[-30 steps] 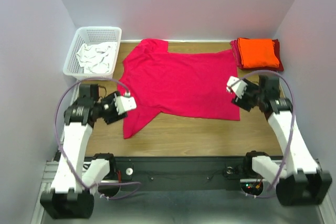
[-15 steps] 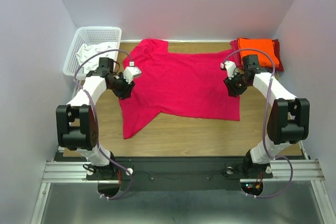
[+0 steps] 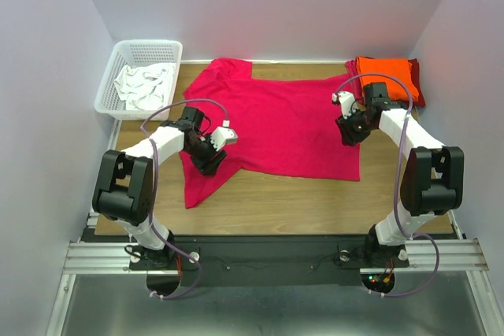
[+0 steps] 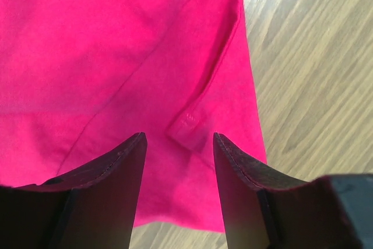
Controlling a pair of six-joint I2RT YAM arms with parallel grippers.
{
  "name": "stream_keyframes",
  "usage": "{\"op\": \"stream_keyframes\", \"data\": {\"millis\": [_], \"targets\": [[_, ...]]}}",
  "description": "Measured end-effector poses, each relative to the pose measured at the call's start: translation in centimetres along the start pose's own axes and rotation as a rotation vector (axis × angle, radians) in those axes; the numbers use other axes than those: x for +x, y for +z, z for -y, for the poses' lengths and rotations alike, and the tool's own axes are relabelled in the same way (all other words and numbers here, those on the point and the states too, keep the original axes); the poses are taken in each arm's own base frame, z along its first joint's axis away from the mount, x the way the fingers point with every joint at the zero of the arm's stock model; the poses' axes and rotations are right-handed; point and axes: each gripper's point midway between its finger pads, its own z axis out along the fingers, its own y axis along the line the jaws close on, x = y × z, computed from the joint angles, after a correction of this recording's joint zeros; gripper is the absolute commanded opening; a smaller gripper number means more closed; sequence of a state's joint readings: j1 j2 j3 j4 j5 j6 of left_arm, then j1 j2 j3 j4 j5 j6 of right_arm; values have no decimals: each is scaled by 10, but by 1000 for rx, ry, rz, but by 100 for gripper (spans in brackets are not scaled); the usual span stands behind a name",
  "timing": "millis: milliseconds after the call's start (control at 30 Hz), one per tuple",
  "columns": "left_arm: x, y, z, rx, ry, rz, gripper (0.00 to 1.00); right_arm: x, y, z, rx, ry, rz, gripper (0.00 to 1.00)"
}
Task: Fold and stack the t-shirts
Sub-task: Flatten the tshirt out
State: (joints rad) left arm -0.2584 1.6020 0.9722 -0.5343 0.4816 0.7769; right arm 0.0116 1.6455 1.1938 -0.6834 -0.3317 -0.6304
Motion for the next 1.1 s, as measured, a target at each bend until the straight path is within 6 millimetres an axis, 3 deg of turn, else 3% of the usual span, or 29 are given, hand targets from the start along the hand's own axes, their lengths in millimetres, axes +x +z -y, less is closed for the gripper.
{"op": "stream_keyframes", "data": {"millis": [200,500,633,767,800,833,867,900,933,1033,1100], "targets": [[1,7,3,2,7,-17,45,6,2,-1,2,3,-15,39],[8,7,17,54,16,-39,0,12,5,-1,4,8,-36,36],[0,-2,35,93,58,-20,0,13,5,0,7,6,-38,36],[-24,-8,79,157,192,16,0,13,5,1,12,4,-42,36],[-28,-8,89,174,221,21,3,14,5,1,13,4,-44,36],[-33,-7,99,191,252,24,14,14,5,1,13,5,-45,36],[-35,-6,108,208,270,26,32,15,6,1,11,6,-49,36],[-37,-4,118,227,278,20,39,16,7,1,9,7,-52,36],[-37,-3,119,222,280,20,49,16,8,1,8,8,-54,37],[-36,-2,105,171,233,16,63,17,9,1,8,9,-57,37],[-32,-5,88,123,189,14,64,17,9,1,8,10,-57,38]]}}
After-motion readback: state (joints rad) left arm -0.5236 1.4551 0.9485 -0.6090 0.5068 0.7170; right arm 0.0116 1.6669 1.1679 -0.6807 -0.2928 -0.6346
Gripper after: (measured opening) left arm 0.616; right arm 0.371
